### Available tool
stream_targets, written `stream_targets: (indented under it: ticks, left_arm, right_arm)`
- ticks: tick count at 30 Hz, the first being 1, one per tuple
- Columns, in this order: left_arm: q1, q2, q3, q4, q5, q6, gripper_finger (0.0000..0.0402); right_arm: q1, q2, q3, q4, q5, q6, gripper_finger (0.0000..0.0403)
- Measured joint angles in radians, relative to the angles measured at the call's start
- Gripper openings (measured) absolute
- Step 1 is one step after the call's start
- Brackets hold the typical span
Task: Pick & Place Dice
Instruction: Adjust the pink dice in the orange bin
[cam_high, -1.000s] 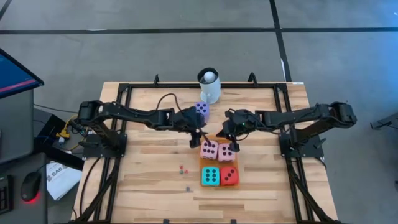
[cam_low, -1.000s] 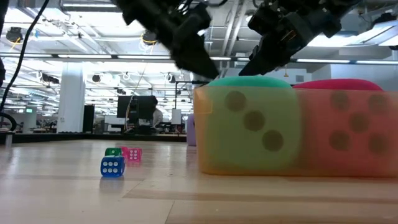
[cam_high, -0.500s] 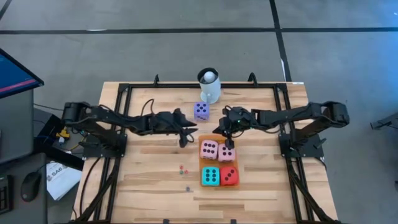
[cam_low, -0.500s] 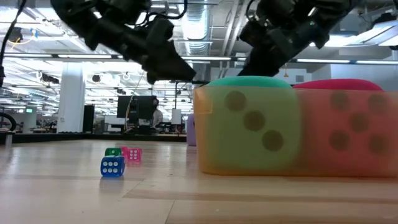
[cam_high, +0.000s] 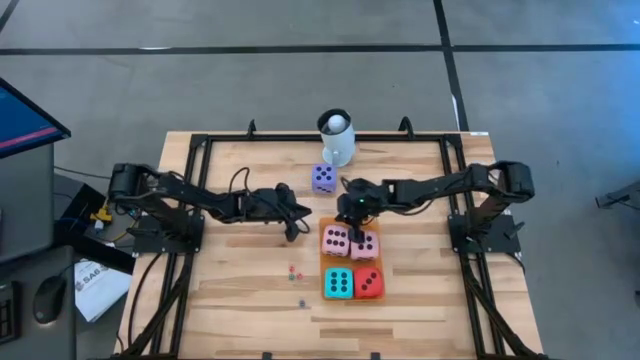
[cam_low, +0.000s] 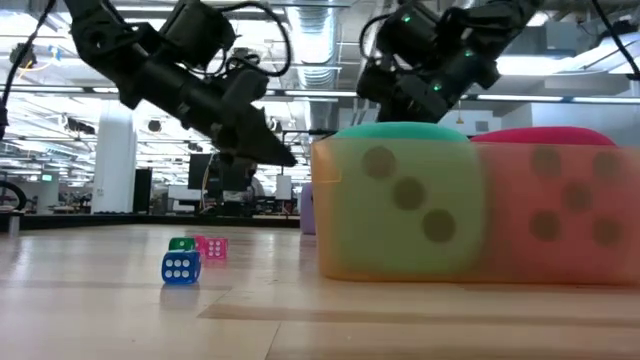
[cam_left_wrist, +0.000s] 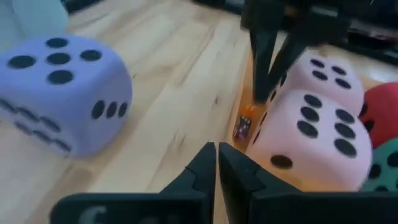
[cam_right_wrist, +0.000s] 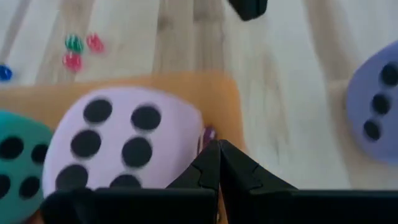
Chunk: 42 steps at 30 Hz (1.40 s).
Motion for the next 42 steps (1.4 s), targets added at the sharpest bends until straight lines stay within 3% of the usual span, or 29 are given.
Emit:
stream_targets:
  ticks: [7,13,21,28,35,42]
  left_arm:
    - [-0.006,0.046,-0.001,0.066,0.0,-0.016,0.0005]
    - [-0.006,0.051,-0.001,0.07,0.0,-0.017,0.0001]
    - [-0.008,0.051,-0.001,0.082,0.009,-0.019,0.0001]
    - [-0.008,0.051,-0.002,0.075,0.009,-0.019,0.0001]
    - [-0.008,0.051,-0.002,0.073,0.009,-0.019,0.0001]
    - [-0.008,0.051,-0.002,0.07,0.009,-0.019,0.0001]
  right_arm:
    - [0.031,0.023,0.072,-0.13,-0.007,0.009,0.0]
    - [0.042,0.021,0.084,-0.152,-0.128,-0.007,0.0]
    - [0.019,0.052,0.081,-0.171,-0.113,-0.01,0.0]
    - [0.025,0.069,0.087,-0.123,-0.258,-0.027,0.0]
    - [0.019,-0.008,0.087,-0.207,-0.074,-0.041,0.0]
    - [-0.014,-0.055,0.085,-0.425,-0.048,-0.037,0.0]
